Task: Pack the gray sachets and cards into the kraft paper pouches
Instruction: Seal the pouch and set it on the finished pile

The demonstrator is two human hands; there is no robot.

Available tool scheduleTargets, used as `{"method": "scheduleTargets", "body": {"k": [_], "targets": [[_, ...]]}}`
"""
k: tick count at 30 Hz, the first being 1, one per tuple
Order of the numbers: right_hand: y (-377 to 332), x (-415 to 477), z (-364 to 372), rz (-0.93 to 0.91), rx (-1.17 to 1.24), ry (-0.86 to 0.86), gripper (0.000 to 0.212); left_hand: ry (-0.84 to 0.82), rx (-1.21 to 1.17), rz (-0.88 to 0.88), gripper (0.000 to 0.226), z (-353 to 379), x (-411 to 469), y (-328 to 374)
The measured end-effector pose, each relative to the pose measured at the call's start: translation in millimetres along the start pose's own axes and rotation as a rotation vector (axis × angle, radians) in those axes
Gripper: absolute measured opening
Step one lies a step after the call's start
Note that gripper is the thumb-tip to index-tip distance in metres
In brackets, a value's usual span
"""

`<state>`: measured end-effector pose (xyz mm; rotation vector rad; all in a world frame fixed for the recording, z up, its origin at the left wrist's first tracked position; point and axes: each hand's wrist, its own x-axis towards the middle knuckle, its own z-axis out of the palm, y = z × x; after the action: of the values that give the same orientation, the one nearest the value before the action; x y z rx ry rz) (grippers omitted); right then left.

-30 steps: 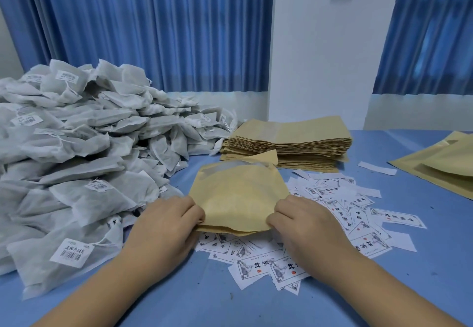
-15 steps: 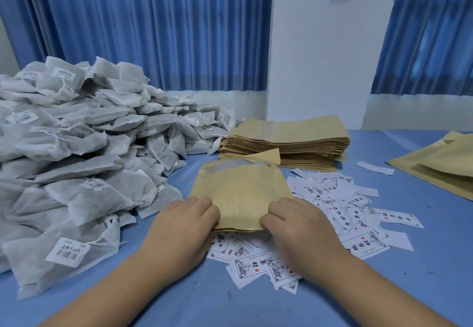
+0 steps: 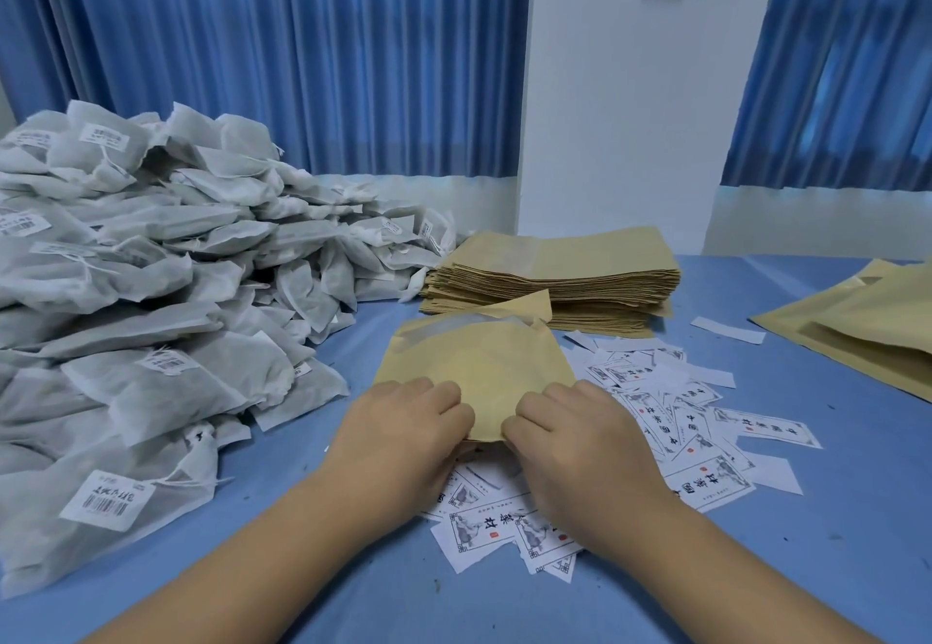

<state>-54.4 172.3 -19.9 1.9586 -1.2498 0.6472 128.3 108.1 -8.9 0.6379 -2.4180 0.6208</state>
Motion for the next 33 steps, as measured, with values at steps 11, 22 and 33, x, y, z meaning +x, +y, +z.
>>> {"method": "scheduleTargets", "body": {"k": [11,22,33], "targets": [[-1.4,-0.7,0.7,0.020,0.012,0.019,0.017,0.052,-0.042,0.026,0.025,11.9,10.9,8.5],[3.4,0.2,-12.8,0.051,0.074,-0.039,0.016,0.089,-0.096,0.013,0.017,8.9,6.6,9.8],[36.9,-11.0,-21.5,0.405,0.413,0.011,0.016,-0.002,-0.348,-0.453,0.027,3.1,-22.6,-25.8]]}}
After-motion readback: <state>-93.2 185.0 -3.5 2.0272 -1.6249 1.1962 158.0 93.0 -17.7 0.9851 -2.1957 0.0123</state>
